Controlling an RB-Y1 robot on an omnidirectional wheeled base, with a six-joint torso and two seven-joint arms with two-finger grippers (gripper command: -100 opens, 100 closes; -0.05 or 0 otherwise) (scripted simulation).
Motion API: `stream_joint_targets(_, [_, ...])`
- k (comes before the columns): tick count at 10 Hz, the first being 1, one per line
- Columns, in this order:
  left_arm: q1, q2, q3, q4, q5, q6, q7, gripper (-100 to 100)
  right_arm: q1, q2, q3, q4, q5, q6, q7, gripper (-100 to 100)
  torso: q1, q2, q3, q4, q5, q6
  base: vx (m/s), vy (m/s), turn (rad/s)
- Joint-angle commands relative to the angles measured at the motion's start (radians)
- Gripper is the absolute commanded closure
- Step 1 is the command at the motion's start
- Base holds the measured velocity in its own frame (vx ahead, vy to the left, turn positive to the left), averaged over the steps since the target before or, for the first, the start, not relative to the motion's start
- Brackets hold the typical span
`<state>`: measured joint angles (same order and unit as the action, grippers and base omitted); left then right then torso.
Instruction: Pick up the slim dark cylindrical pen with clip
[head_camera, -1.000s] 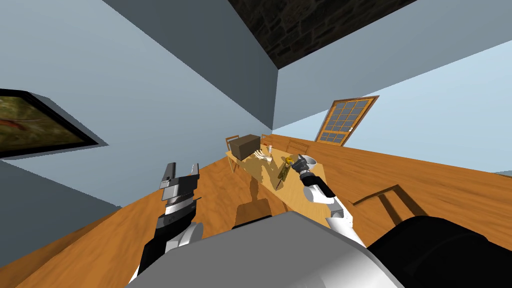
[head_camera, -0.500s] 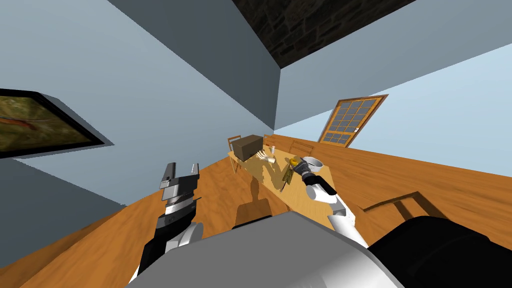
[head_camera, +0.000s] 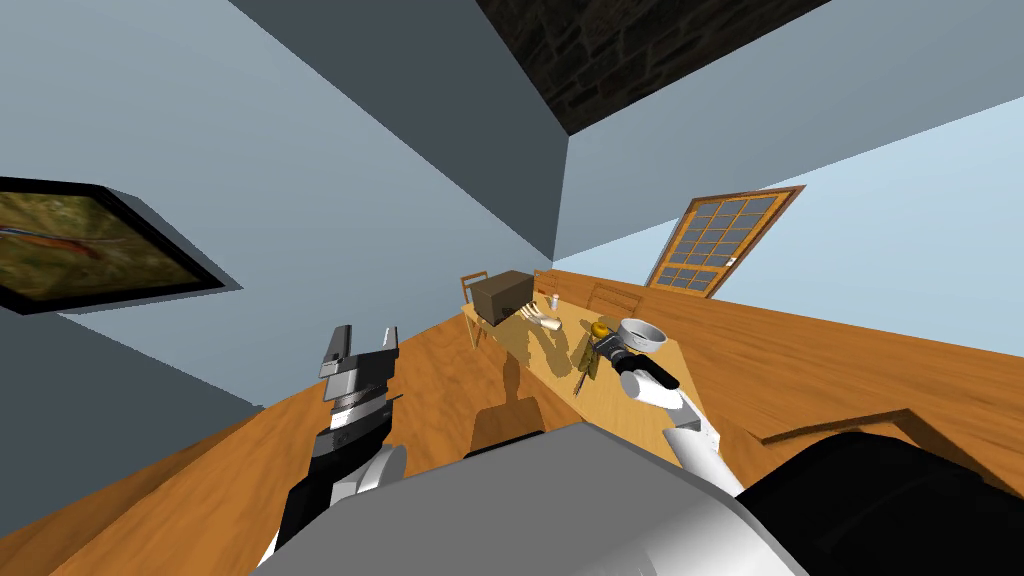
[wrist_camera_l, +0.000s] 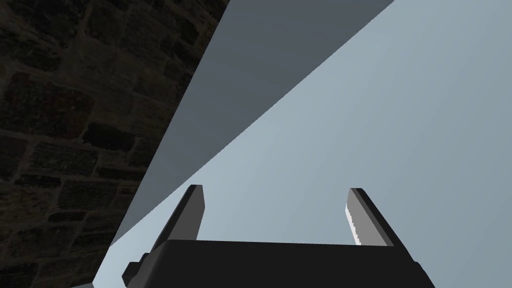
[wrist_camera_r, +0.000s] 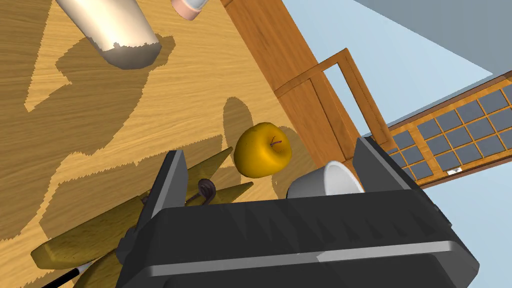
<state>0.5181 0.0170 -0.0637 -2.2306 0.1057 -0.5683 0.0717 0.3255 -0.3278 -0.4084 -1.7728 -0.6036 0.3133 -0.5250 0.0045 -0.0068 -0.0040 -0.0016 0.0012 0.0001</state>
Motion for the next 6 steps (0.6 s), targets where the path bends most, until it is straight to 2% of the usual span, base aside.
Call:
stream_joint_targets(1, [0.0, 0.0, 0.0, 0.0, 0.0, 0.0, 0.0, 0, -0.003, -0.01, -0.015, 0.027, -0.015, 0.05, -0.033, -100, 0.0, 0.0, 0.0, 0.0, 0.0, 0.0, 0.09, 0.051, 0.029])
stream_joint_targets(2, [0.0, 0.0, 0.0, 0.0, 0.0, 0.0, 0.0, 0, -0.003, -0.01, -0.015, 0.027, -0.015, 0.056, -0.033, -100, -0.001, 0.001, 0.001, 0.0, 0.0, 0.0, 0.022, 0.023, -0.01])
stream_joint_targets(3, [0.0, 0.0, 0.0, 0.0, 0.0, 0.0, 0.0, 0, -0.009, -0.026, -0.037, 0.079, -0.039, 0.092, -0.081, -100, -0.002, 0.005, 0.003, 0.001, 0.0, 0.0, 0.051, 0.051, 0.062])
stream_joint_targets(4, [0.0, 0.0, 0.0, 0.0, 0.0, 0.0, 0.0, 0, -0.009, -0.026, -0.037, 0.079, -0.039, 0.114, -0.083, -100, -0.001, 0.005, 0.003, 0.001, 0.0, 0.0, 0.067, 0.055, 0.032])
stream_joint_targets(5, [0.0, 0.0, 0.0, 0.0, 0.0, 0.0, 0.0, 0, -0.013, -0.042, -0.058, 0.128, -0.062, 0.139, -0.123, -100, -0.001, 0.004, 0.002, 0.001, 0.0, 0.0, 0.1, 0.077, 0.056])
stream_joint_targets(6, [0.0, 0.0, 0.0, 0.0, 0.0, 0.0, 0.0, 0, -0.013, -0.042, -0.058, 0.133, -0.062, 0.167, -0.133, -100, 0.001, 0.002, 0.001, 0.0, 0.0, 0.0, 0.101, 0.068, 0.027])
